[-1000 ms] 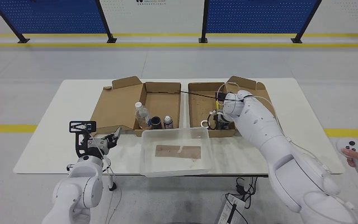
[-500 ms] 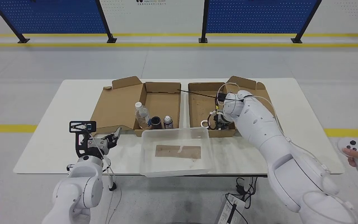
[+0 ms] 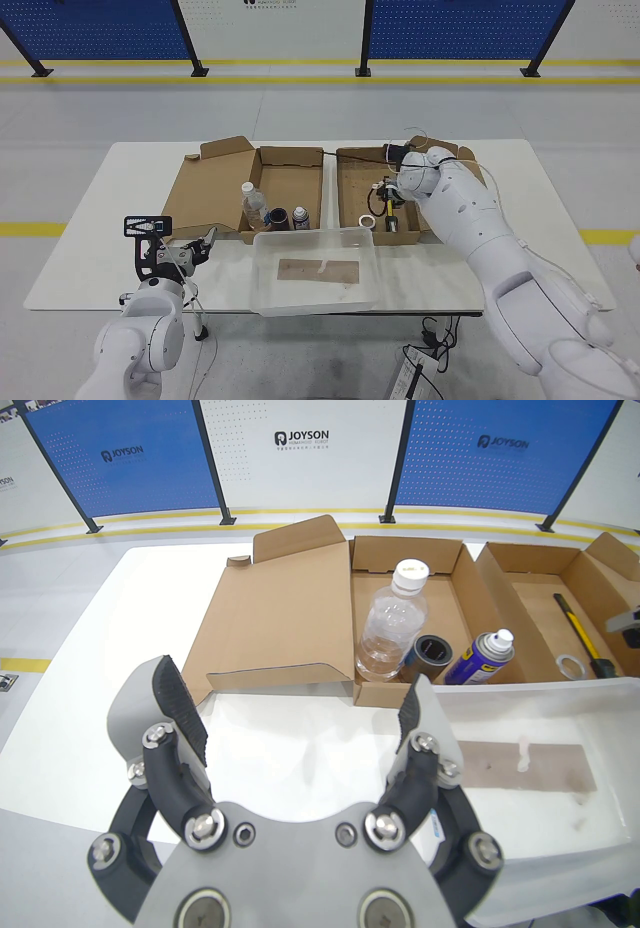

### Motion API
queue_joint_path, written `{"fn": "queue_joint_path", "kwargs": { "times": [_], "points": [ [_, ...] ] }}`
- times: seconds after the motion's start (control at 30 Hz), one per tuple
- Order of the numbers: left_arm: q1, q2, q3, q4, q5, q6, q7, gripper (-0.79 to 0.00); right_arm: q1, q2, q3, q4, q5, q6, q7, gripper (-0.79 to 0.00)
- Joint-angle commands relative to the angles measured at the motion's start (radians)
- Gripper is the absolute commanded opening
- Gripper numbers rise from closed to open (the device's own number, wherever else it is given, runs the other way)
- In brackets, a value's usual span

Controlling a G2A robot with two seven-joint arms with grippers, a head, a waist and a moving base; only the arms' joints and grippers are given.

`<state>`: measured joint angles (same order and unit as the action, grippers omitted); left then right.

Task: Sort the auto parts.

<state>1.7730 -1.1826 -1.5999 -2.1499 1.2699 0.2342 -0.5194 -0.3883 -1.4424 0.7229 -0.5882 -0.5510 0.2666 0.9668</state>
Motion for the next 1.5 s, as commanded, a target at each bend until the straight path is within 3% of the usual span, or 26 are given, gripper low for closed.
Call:
{"fn": "queue_joint_path", "kwargs": {
  "times": [0.0,0.27,0.43,0.73,0.97,1.47],
  "points": [
    [0.000,0.000,0.000,0.000,0.000,0.000,0.000,0.000,-0.008,0.011,0.015,-0.049,-0.012,-0.003,-0.005,-0.499],
    [0.000,0.000,0.000,0.000,0.000,0.000,0.000,0.000,-0.111,0.077,0.117,-0.308,-0.058,0.013,0.012,-0.542],
    [0.000,0.000,0.000,0.000,0.000,0.000,0.000,0.000,-0.230,0.124,0.216,-0.514,-0.064,0.024,0.036,-0.557],
    [0.000,0.000,0.000,0.000,0.000,0.000,0.000,0.000,-0.449,0.182,0.412,-0.780,0.030,-0.052,0.029,-0.554],
    [0.000,0.000,0.000,0.000,0.000,0.000,0.000,0.000,-0.571,0.200,0.505,-0.863,0.139,-0.116,-0.019,-0.536],
    [0.000,0.000,0.000,0.000,0.000,0.000,0.000,0.000,-0.761,0.201,0.586,-0.901,0.428,-0.273,-0.217,-0.542]
  ]
}}
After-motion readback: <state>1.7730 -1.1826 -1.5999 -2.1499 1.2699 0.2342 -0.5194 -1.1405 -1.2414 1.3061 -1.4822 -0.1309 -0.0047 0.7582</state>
